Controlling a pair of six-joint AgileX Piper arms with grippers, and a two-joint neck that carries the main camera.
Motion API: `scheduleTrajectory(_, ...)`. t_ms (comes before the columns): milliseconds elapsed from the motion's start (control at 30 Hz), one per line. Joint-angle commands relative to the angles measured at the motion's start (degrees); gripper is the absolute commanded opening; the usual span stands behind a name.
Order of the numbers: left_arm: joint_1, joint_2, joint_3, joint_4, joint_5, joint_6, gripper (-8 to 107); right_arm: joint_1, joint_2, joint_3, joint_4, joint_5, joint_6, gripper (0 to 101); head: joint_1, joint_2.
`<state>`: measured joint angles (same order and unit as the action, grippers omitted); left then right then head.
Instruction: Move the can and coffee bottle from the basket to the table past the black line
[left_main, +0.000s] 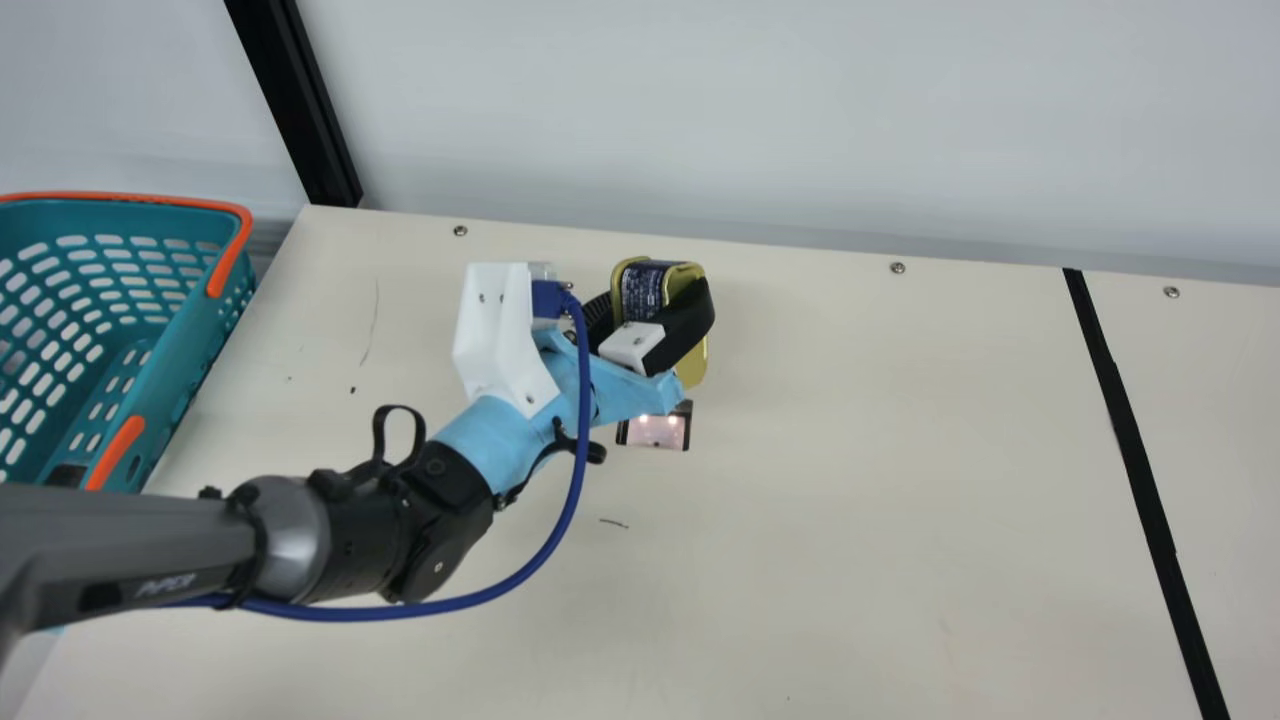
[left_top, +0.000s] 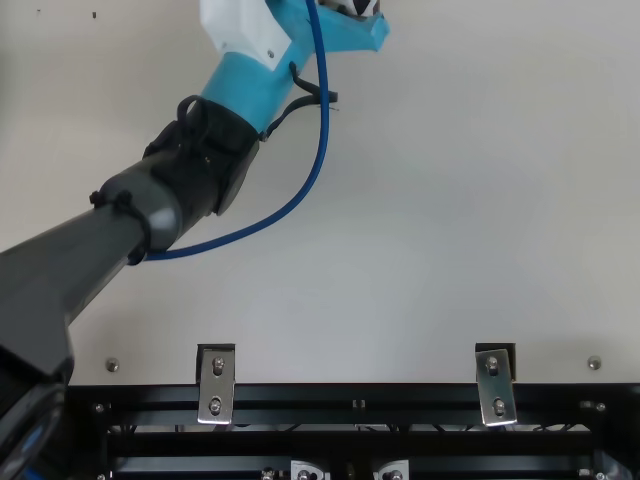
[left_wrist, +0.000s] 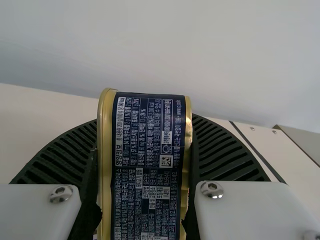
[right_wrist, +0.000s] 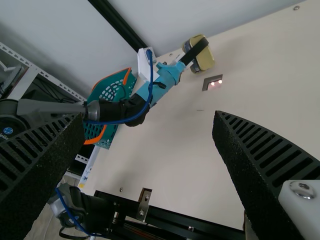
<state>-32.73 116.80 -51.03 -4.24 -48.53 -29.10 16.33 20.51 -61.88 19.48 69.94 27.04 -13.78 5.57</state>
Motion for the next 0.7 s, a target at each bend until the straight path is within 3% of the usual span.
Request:
scheduleTrajectory(0, 0.2, 0.6, -0.4, 0.1, -0.2, -0.2, 10, 0.0, 0.0, 0.0, 0.0, 0.0, 0.0, 101, -0.2, -0.3)
scheduleTrajectory(333, 1.5, -2.7, -1.4, 0.8, 3.1, 2.1, 10, 0.0, 0.0, 0.0, 0.0, 0.0, 0.0, 101, -0.2, -0.3)
scheduleTrajectory(667, 4.0, -16.2, -3.5, -1.4, 22.0, 11.7, 10, 0.0, 0.0, 0.0, 0.0, 0.0, 0.0, 101, -0.2, -0.3)
